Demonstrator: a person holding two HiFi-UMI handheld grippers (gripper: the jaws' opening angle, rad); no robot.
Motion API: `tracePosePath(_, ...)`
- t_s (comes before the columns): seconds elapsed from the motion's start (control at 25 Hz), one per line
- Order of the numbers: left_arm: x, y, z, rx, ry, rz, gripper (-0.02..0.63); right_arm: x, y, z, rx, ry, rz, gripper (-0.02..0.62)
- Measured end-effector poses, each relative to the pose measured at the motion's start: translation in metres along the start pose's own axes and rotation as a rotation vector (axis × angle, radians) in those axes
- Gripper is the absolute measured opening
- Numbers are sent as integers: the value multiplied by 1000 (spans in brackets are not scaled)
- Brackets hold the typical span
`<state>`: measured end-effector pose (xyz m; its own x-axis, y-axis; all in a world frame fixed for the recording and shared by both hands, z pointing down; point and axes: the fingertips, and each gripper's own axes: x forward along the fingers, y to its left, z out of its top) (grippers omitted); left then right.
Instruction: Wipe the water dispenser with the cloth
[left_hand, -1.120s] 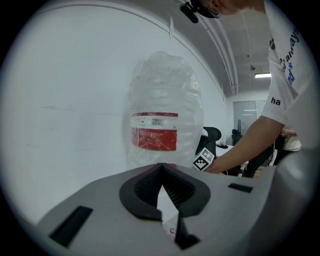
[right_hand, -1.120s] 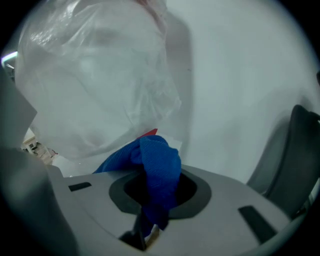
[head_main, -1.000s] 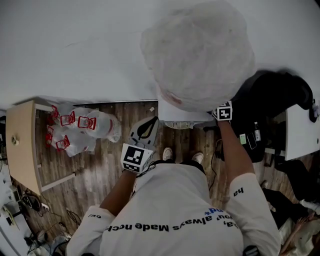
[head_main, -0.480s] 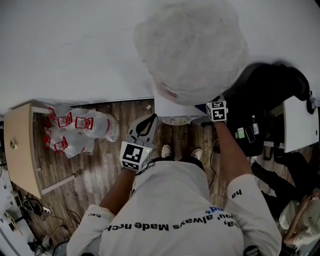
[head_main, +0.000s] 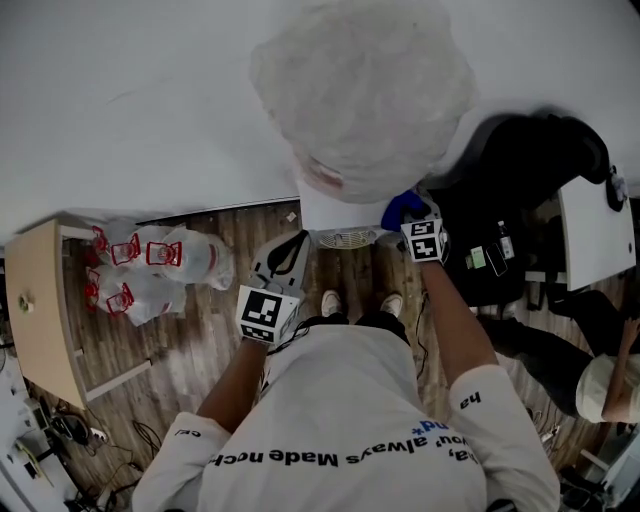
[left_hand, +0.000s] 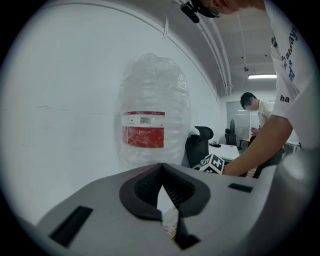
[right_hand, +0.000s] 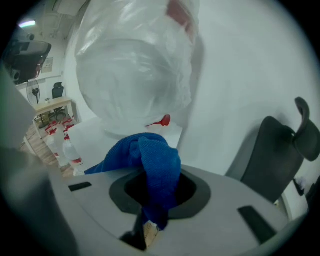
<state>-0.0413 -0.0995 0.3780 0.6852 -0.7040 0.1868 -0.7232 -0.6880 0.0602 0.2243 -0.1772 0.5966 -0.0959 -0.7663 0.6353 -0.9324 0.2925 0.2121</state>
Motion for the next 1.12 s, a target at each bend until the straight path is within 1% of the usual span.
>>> tracePosePath(0.16,3,-4,1,1,-1,-9,18,-16,8,-14,-20,-2,-29,63)
tracePosePath(0.28,4,-5,-2,3,0,-15,18,-24,13,-25,-10,13,-41,63)
tracePosePath(0.44,4,-4,-5,0,3,-16,18,-28,11,-24,11,26,-43,66)
tracePosePath(0.48,3,-3,-5,-1,3,-15,18,-34,11,-17,30,11,-49,78)
tracePosePath(0.6,2,1,-8,-9,2,-6,18,-61,22,11,121,-95,-38,78)
tracePosePath(0.68,1,6,-11,-16,3,2,18,-76,46,24,160,-149,8,78)
tracePosePath(0.84,-4,12,-17,-26,13,23,18,-90,109,40,261,-197,155,78)
tracePosePath(0.96,-10,18,-21,-29,20,38,18,-85,161,48,328,-189,274,78)
tracePosePath(1.12,-19,29,-25,-44,28,59,18,-62,226,56,356,-137,407,77)
